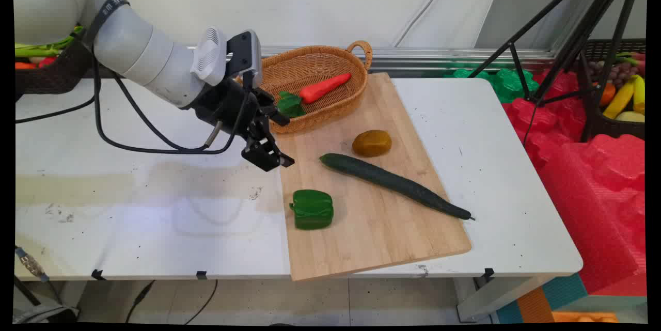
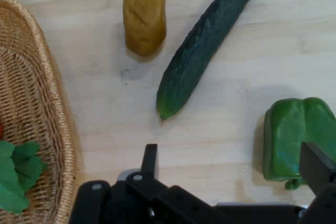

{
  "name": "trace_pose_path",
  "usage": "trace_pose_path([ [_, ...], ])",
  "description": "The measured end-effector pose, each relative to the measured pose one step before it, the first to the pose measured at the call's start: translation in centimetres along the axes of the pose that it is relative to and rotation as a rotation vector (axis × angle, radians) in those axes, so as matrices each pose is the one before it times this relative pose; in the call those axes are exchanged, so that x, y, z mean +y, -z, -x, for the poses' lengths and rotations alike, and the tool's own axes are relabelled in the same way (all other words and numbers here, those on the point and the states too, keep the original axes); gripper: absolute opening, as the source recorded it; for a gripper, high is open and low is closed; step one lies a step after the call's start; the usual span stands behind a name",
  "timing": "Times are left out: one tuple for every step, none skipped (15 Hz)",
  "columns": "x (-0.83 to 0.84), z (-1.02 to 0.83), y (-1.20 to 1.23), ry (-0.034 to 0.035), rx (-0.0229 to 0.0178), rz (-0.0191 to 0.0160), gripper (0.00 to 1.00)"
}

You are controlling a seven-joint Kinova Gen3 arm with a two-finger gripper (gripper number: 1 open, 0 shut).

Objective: Pick up the cucumber from the cutting board

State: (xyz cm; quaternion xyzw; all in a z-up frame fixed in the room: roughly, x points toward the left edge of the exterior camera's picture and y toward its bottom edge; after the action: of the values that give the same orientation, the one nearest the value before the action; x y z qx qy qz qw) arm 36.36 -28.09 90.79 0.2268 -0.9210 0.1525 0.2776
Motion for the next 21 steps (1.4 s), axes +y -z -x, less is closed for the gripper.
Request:
trace_pose_path([
  [-0.019, -0.034, -0.005, 0.00047, -0.0003, 0.00144, 1.0],
  [-0.012, -0.058, -0.003, 0.00056, 0.00064, 0.0008, 1.0],
  [-0.006, -0.076, 0.005, 0.00082, 0.00125, 0.00128, 1.0],
  [0.002, -0.091, 0.013, -0.00023, 0.00179, 0.00122, 1.0],
  [0.013, -0.072, 0.018, -0.00048, 0.00136, 0.00099, 1.0],
  [0.006, -0.071, 0.01, -0.00037, 0.00122, 0.00096, 1.0],
  [0.024, -0.084, 0.008, -0.00097, 0.00111, 0.00097, 1.0],
  [0.059, -0.151, -0.001, -0.00125, 0.00169, 0.00258, 1.0],
  [0.059, -0.158, -0.023, -0.00168, 0.00194, 0.00243, 1.0],
  [0.045, -0.149, -0.043, -0.00096, 0.00098, 0.00183, 1.0],
  [0.039, -0.159, -0.067, -0.00059, 0.00074, 0.00143, 1.0],
  [0.01, -0.257, -0.129, -0.00016, 0.00106, 0.00031, 1.0],
  [0.006, -0.204, -0.115, -0.00063, 0.00073, -0.00028, 1.0],
  [-0.035, -0.394, -0.233, -0.00127, 0.00269, -0.00181, 1.0],
  [-0.04, -0.518, -0.341, -0.00481, 0.00209, -0.00218, 1.0],
  [-0.039, -0.585, -0.46, -0.00846, 0.00041, -0.00111, 1.0],
  [-0.055, -0.54, -0.476, -0.00875, 0.00003, -0.00178, 1.0],
  [-0.079, -0.662, -0.629, -0.0092, 0.00083, -0.00227, 1.0],
  [-0.079, -0.702, -0.697, -0.00901, 0.0008, -0.00182, 1.0],
  [-0.067, -0.643, -0.69, -0.00765, 0.00124, 0.00076, 1.0],
  [-0.025, -0.726, -0.853, -0.01188, 0.00031, 0.00463, 1.0],
])
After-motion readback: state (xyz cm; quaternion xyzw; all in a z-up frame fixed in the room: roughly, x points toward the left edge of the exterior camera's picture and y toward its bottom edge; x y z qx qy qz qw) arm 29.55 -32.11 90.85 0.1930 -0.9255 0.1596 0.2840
